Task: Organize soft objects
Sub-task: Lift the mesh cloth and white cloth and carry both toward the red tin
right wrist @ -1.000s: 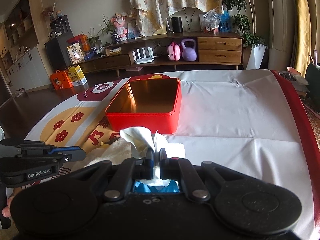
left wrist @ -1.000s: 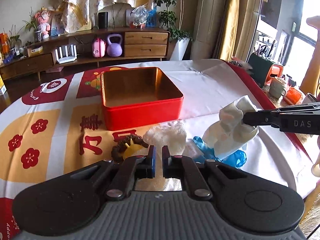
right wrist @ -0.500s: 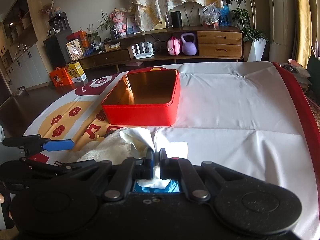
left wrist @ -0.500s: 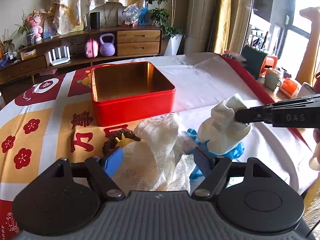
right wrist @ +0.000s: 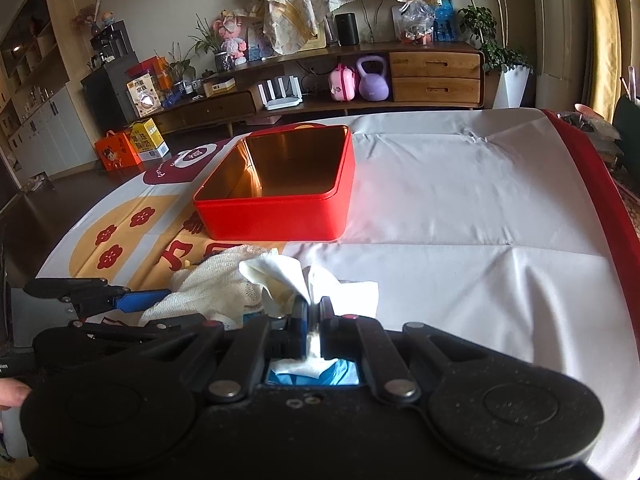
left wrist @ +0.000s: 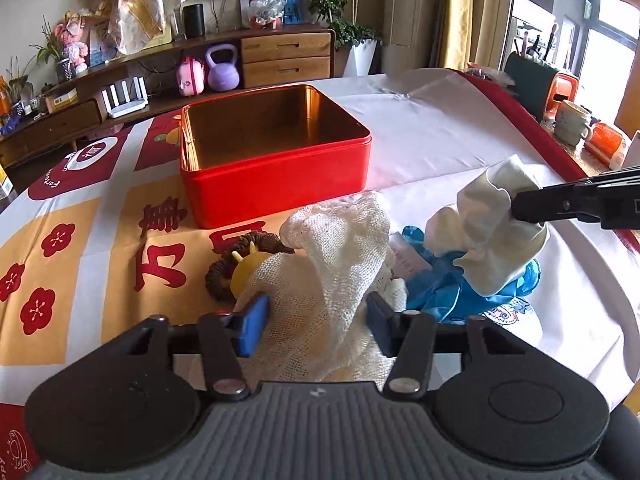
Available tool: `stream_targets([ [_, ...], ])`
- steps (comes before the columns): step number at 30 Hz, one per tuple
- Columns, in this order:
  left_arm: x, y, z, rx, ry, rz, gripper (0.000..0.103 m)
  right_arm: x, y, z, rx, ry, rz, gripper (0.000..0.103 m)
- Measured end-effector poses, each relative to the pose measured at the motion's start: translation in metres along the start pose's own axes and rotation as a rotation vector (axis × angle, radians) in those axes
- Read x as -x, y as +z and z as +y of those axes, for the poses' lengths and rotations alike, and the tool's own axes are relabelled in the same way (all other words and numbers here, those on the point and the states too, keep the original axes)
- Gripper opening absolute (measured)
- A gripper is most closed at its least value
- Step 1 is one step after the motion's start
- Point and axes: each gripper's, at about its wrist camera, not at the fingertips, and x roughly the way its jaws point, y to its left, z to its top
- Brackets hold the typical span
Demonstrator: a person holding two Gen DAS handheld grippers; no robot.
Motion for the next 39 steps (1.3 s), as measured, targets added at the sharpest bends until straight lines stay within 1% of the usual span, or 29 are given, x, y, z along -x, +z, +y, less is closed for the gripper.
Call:
stream_targets([
  [1, 0.000, 0.000, -0.001, -0.008, 0.004, -0.004, 0.043, 0.000, 0.000, 0.000, 0.001, -0.001, 0.000, 0.005],
  [2, 0.001, 0.000, -0.003, -0.018, 0.012, -0.006, 0.034, 0.000, 0.000, 0.000, 0.000, -0.001, -0.001, 0.005],
  [3, 0.002, -0.001, -0.004, -0.026, 0.020, -0.007, 0.030, 0.001, 0.000, 0.000, -0.001, 0.000, -0.002, 0.005],
  [4, 0.002, 0.000, -0.004, -0.030, 0.025, -0.009, 0.028, 0.001, 0.000, 0.000, 0.000, 0.000, -0.002, 0.005],
  [6, 0.003, 0.000, -0.003, -0.021, 0.020, -0.010, 0.015, 0.002, 0.000, 0.001, 0.004, -0.002, -0.004, 0.005],
  [9, 0.009, 0.003, -0.001, -0.008, 0.013, -0.024, 0.011, 0.005, 0.002, 0.001, 0.008, -0.004, -0.010, 0.005],
  [12, 0.018, 0.008, 0.004, 0.008, -0.002, -0.051, 0.008, 0.010, 0.005, 0.002, 0.012, -0.007, -0.020, 0.005],
  [17, 0.031, 0.019, 0.014, 0.035, -0.012, -0.082, 0.006, 0.019, 0.012, 0.005, 0.020, -0.009, -0.045, 0.005],
  [27, 0.062, 0.057, 0.040, 0.085, -0.054, -0.123, 0.006, 0.029, 0.052, 0.006, 0.009, 0.029, -0.083, 0.005],
  [33, 0.066, 0.090, 0.054, 0.126, -0.065, -0.143, 0.007, 0.019, 0.087, 0.013, 0.018, 0.047, -0.109, 0.005],
  [39, 0.055, 0.128, 0.066, 0.145, -0.049, -0.167, 0.006, -0.004, 0.118, 0.020, 0.031, 0.048, -0.128, 0.005],
])
